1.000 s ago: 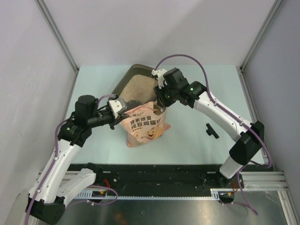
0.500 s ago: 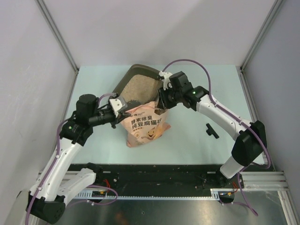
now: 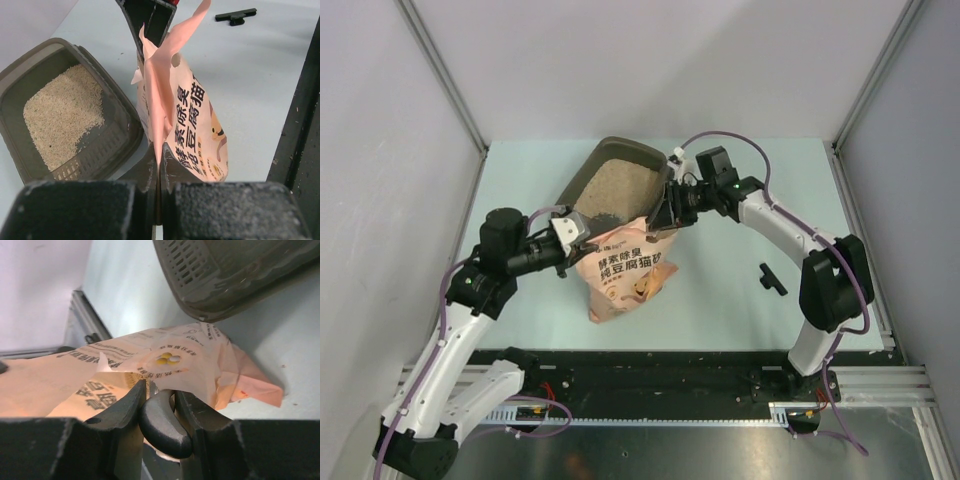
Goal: Fill the litter box with clean litter
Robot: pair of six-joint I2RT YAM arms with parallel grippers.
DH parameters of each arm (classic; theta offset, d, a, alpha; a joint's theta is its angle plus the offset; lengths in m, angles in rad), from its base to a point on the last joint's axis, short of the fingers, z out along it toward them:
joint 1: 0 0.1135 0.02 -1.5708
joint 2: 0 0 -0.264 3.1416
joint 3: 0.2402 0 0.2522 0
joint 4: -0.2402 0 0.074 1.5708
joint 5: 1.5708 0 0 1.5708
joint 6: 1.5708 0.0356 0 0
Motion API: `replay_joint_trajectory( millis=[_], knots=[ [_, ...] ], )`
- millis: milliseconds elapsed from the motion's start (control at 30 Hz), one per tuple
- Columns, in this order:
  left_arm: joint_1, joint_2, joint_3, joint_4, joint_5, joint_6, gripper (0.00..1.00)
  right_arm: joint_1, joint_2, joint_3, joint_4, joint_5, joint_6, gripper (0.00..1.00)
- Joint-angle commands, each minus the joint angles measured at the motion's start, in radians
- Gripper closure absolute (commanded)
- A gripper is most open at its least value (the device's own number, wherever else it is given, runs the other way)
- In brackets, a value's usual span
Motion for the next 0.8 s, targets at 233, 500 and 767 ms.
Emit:
replay_joint_trajectory(
  millis=[233,500,767],
  knots=[
    [-0.009,-0.02,0.042,0.084,-0.041,0.083,1.0,-0.137,0.051,0.075,0.02,-0.387,0.127,1.0],
    [-0.014,0.003,0.056,0.003,-0.062,0.141,1.0,-0.197,0.098,0.093,0.151,-0.492,0.268,1.0],
    [-0.019,0.0,0.048,-0.014,-0.11,0.123,1.0,-0.214,0.08,0.124,0.182,-0.522,0.299,1.0]
  ],
)
